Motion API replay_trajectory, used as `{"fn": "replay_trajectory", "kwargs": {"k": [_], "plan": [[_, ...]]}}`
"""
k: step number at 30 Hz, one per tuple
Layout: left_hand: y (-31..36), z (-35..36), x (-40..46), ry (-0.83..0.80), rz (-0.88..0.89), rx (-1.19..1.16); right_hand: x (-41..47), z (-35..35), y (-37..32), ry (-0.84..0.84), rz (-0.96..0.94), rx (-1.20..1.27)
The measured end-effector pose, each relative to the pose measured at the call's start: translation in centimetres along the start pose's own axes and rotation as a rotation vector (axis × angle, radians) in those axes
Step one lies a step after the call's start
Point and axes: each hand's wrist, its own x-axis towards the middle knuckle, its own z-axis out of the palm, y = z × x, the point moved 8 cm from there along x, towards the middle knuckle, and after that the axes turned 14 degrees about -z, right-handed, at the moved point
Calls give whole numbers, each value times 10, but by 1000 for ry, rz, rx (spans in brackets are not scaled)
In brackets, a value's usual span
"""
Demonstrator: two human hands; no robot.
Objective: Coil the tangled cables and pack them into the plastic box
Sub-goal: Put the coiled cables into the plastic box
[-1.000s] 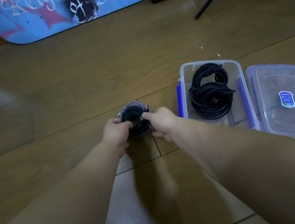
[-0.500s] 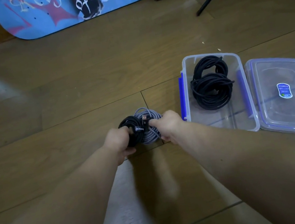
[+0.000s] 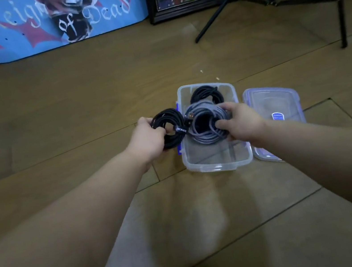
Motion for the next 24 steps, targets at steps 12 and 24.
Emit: {"fn": "replay_trajectory", "kwargs": {"k": [12,24], "plan": [[-16,48,22,41,-25,122,-1,33,65,-247,59,-406],[11,92,7,-123,41,87,-6,-20,44,15,109,605]]}}
